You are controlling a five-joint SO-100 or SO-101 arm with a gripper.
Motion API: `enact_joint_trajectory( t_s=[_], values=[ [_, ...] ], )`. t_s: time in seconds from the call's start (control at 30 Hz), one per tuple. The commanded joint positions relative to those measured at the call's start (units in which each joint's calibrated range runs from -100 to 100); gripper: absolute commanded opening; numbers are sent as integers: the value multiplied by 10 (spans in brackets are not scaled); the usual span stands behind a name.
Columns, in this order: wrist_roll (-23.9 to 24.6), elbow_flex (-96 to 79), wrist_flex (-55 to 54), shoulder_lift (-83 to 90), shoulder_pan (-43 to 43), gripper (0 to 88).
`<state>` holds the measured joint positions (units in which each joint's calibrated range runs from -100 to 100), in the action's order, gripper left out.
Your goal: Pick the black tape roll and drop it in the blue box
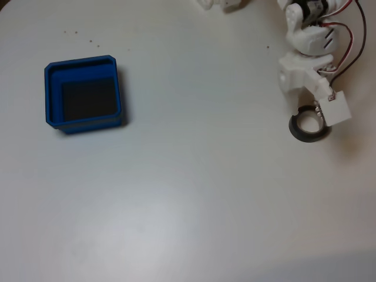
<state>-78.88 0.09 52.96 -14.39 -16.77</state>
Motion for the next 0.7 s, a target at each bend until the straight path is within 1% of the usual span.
enact_joint_trajectory(
  t_s=[0.0,0.2,0.67],
  values=[
    [-3,41,-22,-6,5,217],
    [2,42,-56,-36,7,215],
    [4,55,-56,-49,52,214]
  ],
)
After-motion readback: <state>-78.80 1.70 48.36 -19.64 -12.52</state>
